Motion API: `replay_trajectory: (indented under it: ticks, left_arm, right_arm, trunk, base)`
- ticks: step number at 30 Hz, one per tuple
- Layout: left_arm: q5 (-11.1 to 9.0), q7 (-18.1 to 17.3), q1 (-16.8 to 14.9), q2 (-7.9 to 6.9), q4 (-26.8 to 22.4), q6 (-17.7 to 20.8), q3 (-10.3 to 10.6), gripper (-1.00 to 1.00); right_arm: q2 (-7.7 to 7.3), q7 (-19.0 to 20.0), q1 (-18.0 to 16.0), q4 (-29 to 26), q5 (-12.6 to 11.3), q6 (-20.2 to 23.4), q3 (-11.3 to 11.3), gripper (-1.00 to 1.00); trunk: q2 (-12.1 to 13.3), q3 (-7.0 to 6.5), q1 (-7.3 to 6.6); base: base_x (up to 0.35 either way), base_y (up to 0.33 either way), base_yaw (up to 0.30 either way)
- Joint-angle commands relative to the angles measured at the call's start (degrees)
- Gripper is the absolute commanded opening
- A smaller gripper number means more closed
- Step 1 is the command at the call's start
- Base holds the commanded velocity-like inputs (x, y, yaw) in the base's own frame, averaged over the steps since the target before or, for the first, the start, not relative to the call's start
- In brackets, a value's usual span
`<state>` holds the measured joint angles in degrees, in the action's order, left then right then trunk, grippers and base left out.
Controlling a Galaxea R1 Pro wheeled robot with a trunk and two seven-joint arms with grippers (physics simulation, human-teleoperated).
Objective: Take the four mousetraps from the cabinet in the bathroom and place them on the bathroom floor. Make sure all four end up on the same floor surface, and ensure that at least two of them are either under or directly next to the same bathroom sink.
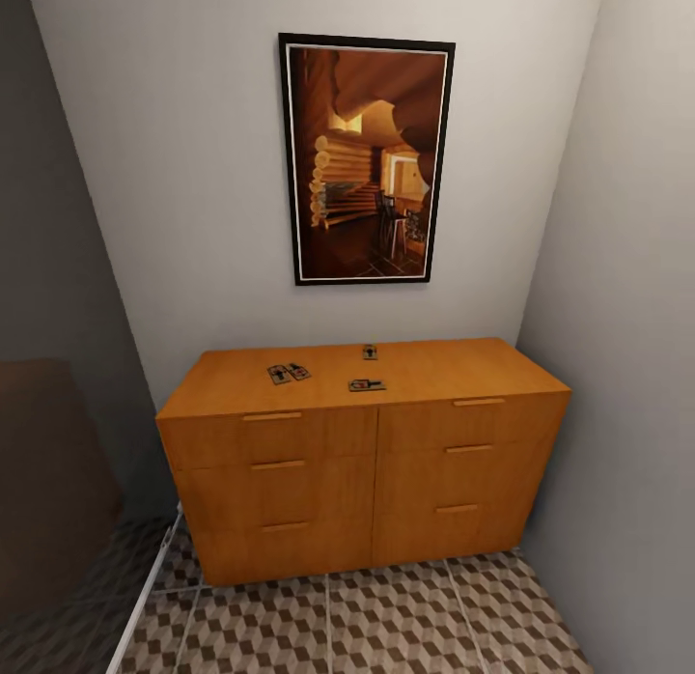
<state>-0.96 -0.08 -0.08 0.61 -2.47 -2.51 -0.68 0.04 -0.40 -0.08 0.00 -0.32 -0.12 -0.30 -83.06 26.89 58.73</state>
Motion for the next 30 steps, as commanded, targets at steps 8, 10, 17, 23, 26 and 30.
replay_trajectory:
  ticks: [8,10,17,23,26,30]
  left_arm:
    - [-0.1,0.0,0.0,0.01,0.0,-0.1,-0.1,1.0]
    - [-0.1,0.0,0.0,0.01,0.0,-0.1,-0.1,1.0]
    - [-0.1,0.0,0.0,0.01,0.0,-0.1,-0.1,1.0]
    - [-0.1,0.0,0.0,0.01,0.0,-0.1,-0.1,1.0]
    - [-0.2,0.0,0.0,-0.01,0.0,-0.1,-0.1,1.0]
    - [-0.2,0.0,0.0,-0.05,0.0,-0.1,-0.1,1.0]
  right_arm:
    - [-0.02,0.0,0.0,0.0,0.1,-0.1,0.1,1.0]
    - [-0.02,0.0,0.0,0.0,0.1,-0.1,0.1,1.0]
    - [-0.03,0.0,0.0,0.0,0.1,-0.1,0.2,1.0]
    - [-0.04,0.0,0.0,0.0,0.1,-0.1,0.2,1.0]
    - [-0.04,0.0,0.0,0.0,0.1,-0.1,0.2,1.0]
    - [0.01,0.0,0.0,0.0,0.1,-0.1,0.2,1.0]
  trunk:
    - [0.0,0.04,0.0]
    - [0.0,0.04,0.0]
    - [0.0,0.04,0.0]
    - [0.0,0.04,0.0]
    - [0.0,0.04,0.0]
    - [0.0,0.04,0.0]
  base:
    - [0.0,0.0,0.0]
    - [0.0,0.0,0.0]
    - [0.0,0.0,0.0]
    - [0.0,0.0,0.0]
    - [0.0,0.0,0.0]
    - [0.0,0.0,0.0]
